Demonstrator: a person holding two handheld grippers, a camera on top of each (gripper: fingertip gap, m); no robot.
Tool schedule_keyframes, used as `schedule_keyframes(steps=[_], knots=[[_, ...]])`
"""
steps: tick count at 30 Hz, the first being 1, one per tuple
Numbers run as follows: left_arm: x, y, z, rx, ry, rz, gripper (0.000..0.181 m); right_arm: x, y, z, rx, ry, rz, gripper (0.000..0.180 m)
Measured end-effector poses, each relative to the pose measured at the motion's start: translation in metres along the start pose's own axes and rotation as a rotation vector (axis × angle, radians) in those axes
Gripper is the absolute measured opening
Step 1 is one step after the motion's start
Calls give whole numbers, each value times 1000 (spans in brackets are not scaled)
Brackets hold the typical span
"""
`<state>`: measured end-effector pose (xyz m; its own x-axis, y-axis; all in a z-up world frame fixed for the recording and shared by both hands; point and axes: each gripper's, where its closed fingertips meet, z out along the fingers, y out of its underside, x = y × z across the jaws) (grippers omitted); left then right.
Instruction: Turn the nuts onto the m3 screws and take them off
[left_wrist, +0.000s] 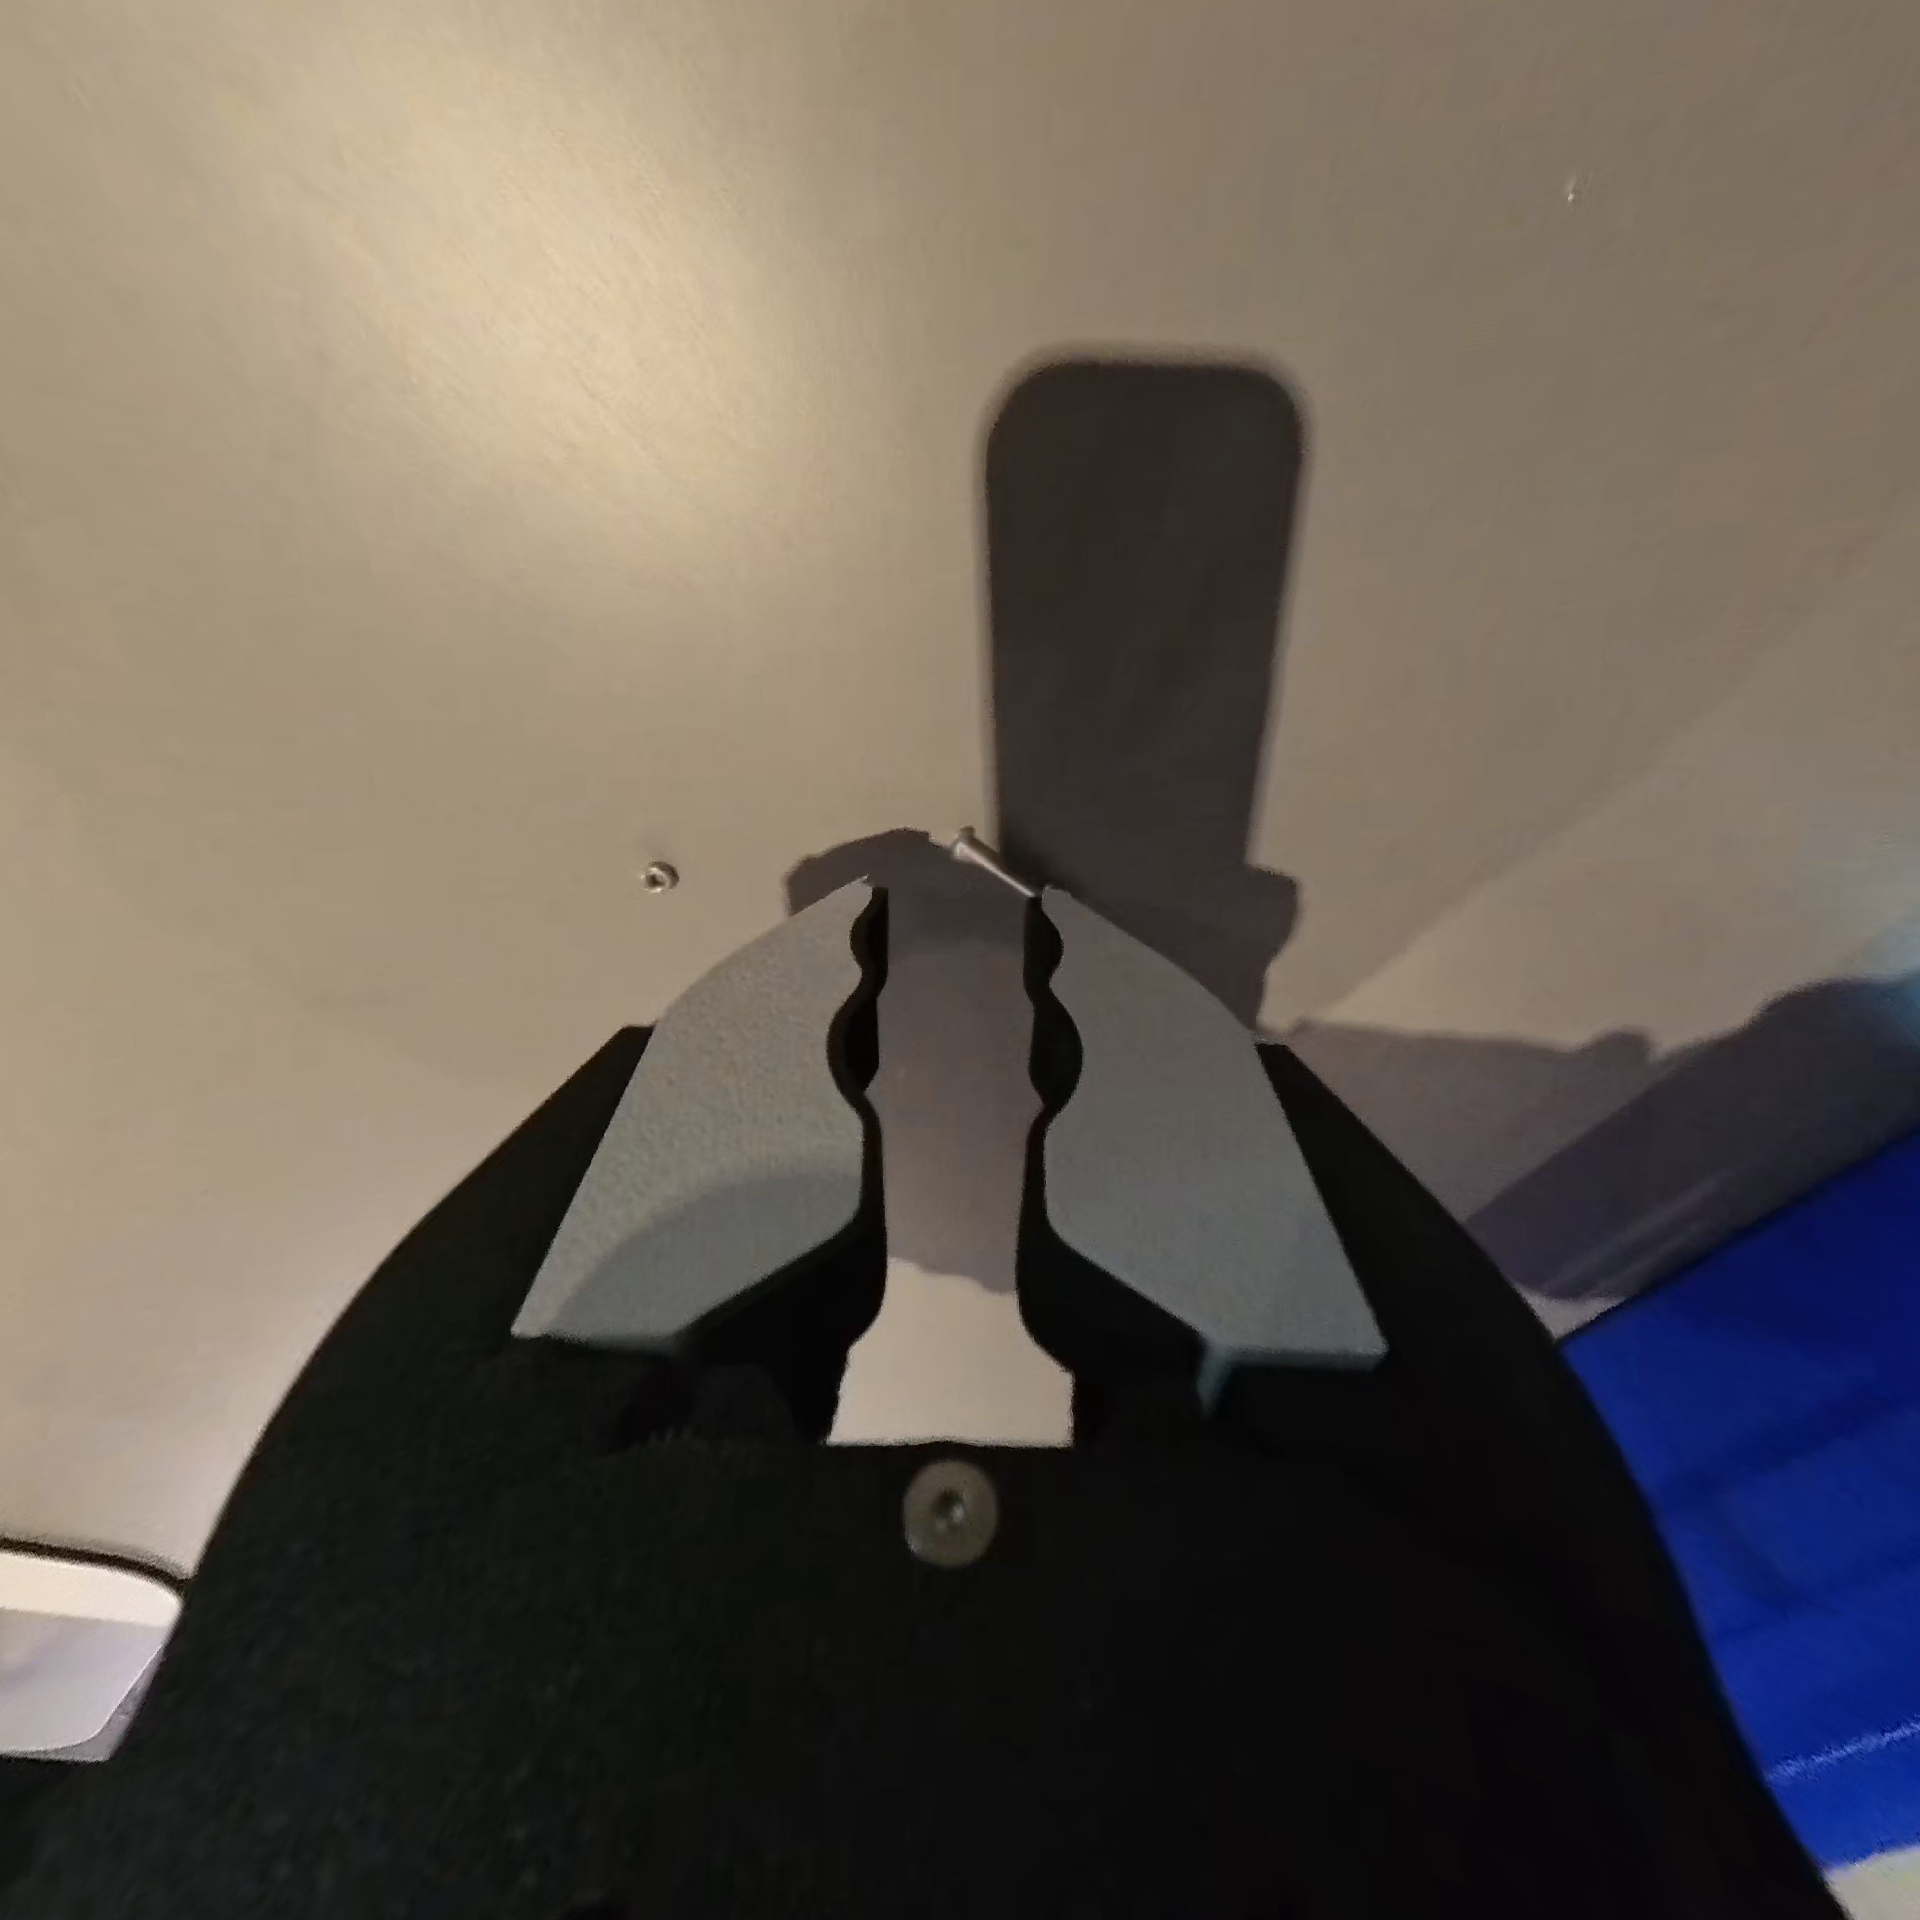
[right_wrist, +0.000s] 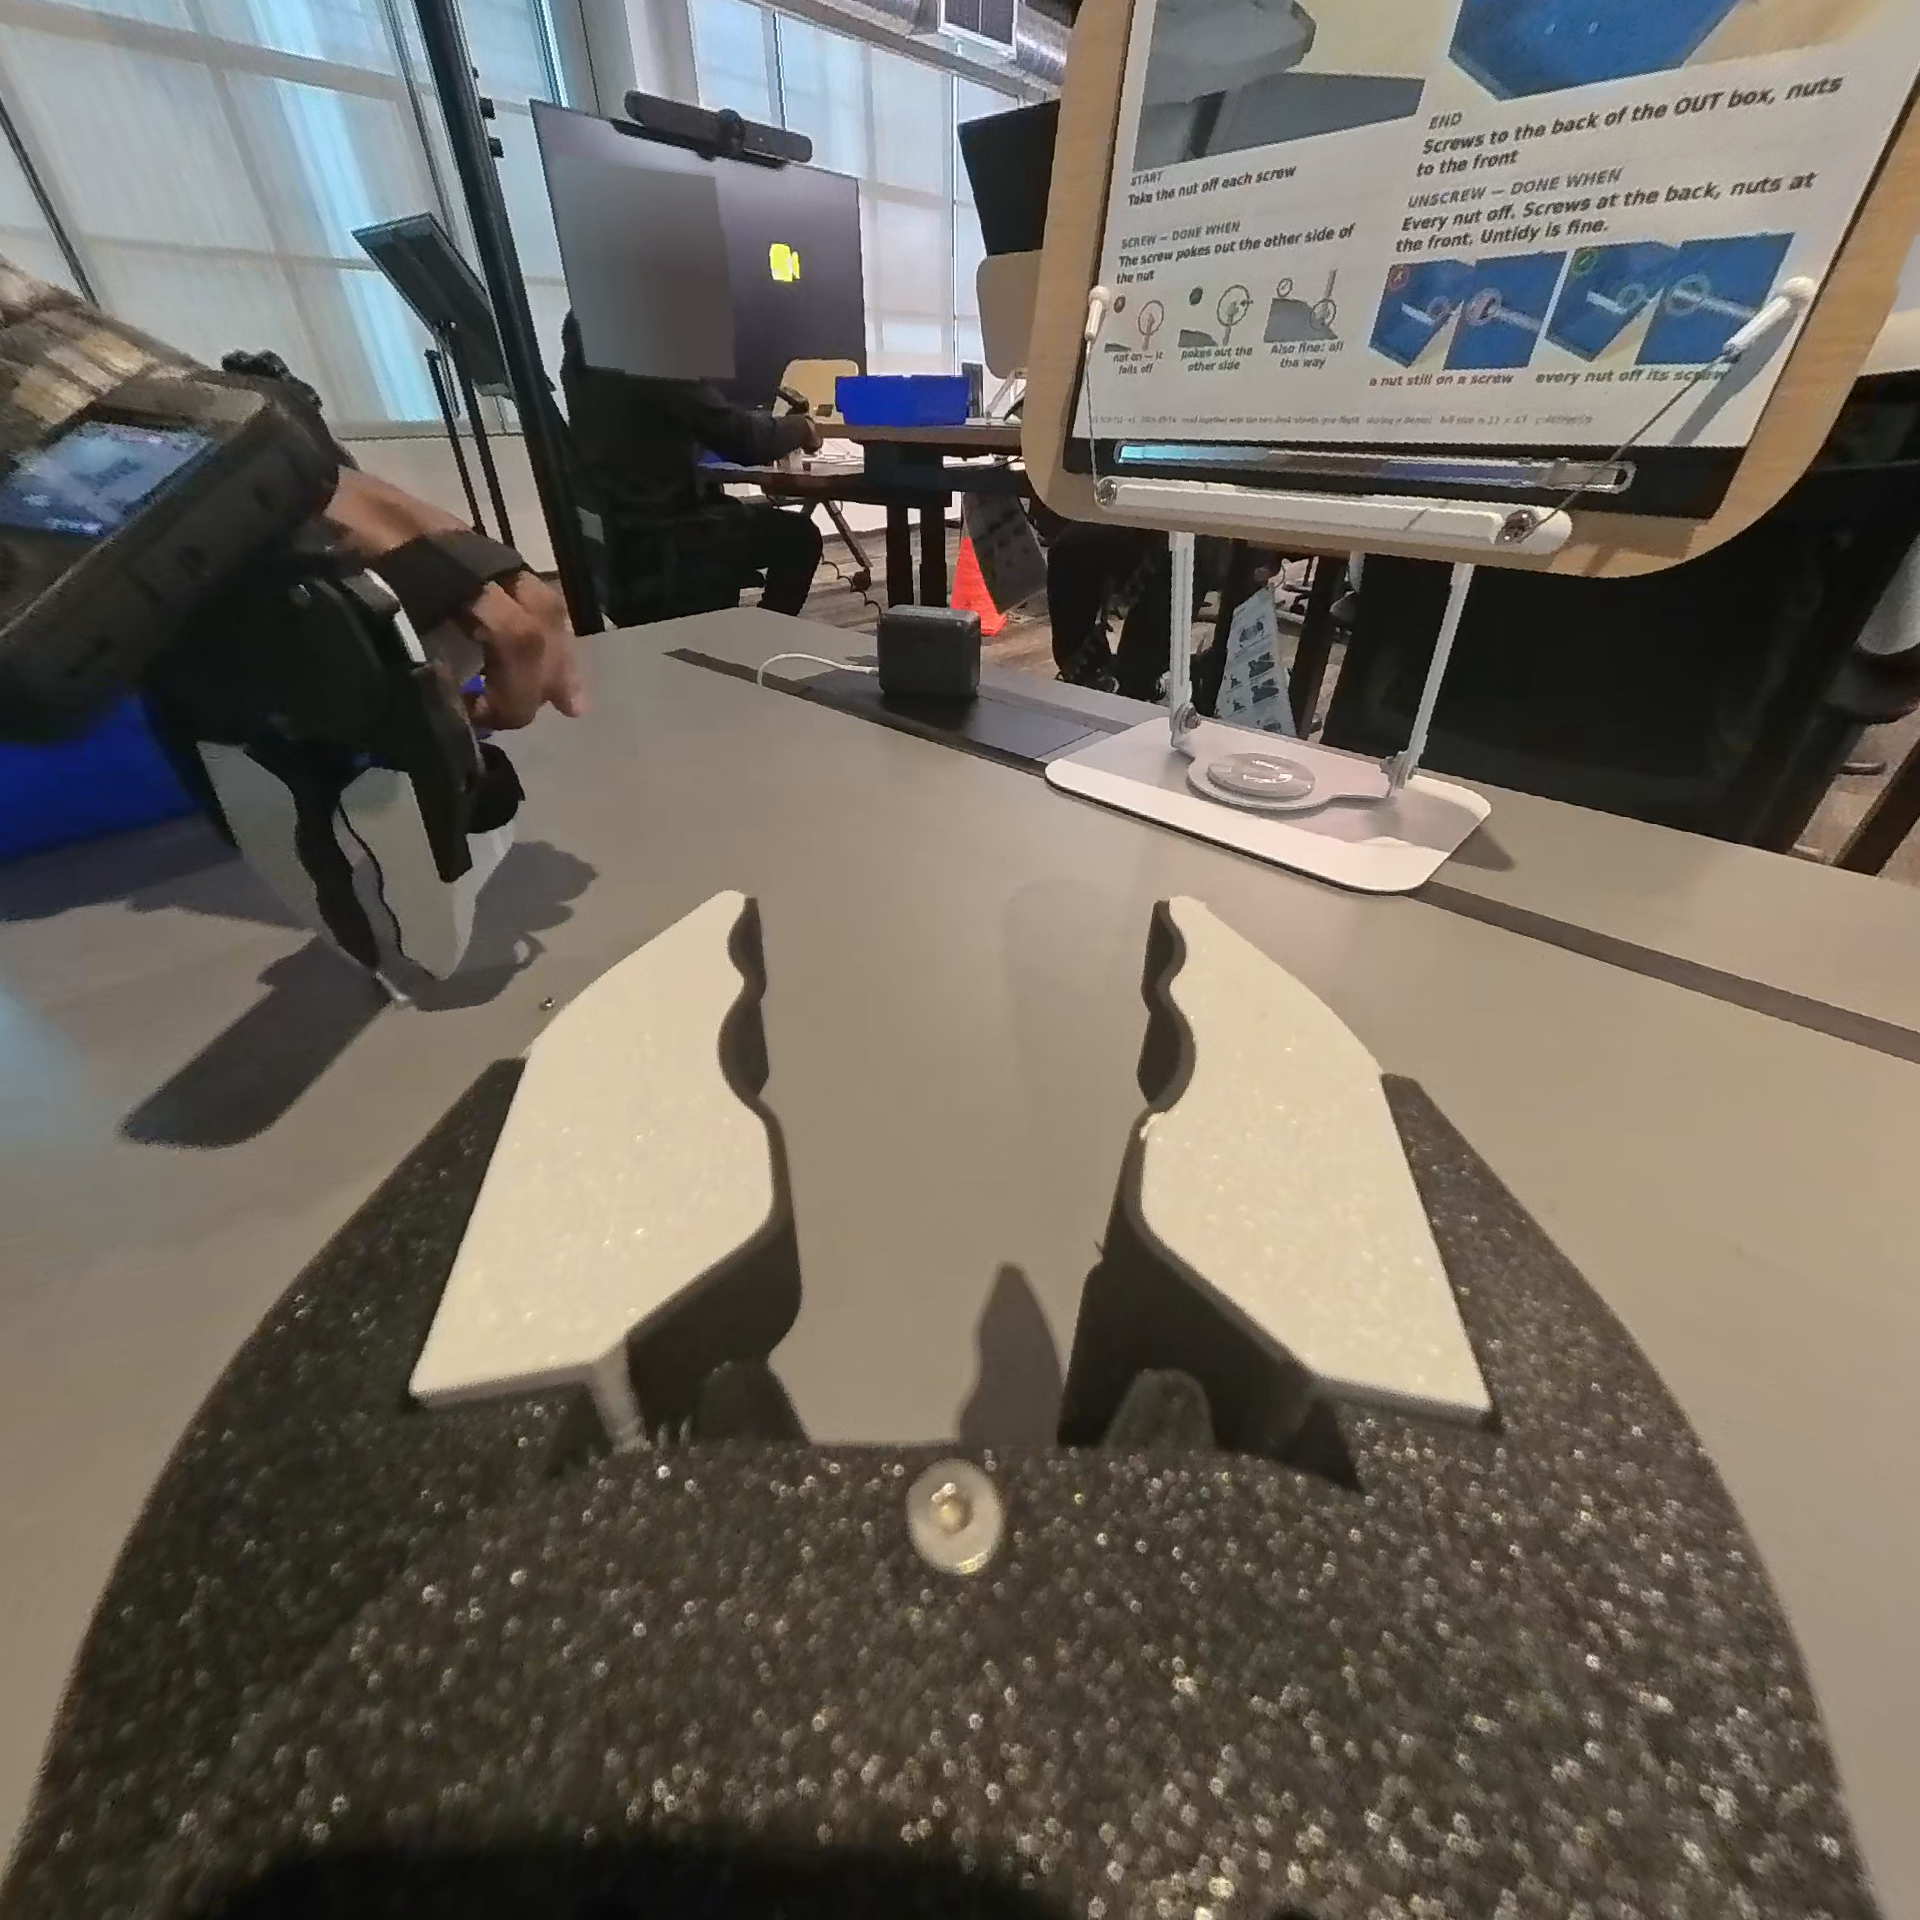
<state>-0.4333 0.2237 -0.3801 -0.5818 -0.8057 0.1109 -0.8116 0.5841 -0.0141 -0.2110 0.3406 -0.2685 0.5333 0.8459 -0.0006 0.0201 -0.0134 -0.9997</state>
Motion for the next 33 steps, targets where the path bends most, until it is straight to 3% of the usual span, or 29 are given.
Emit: schedule_keyframes(steps=[11,33], knots=[[3,-4,10,-10,7,-139,34,-1,0,-1,-1,-3,0,70],[4,-3,11,-1,-29,-305,33,-1,0,-1,1,-1,2,70]])
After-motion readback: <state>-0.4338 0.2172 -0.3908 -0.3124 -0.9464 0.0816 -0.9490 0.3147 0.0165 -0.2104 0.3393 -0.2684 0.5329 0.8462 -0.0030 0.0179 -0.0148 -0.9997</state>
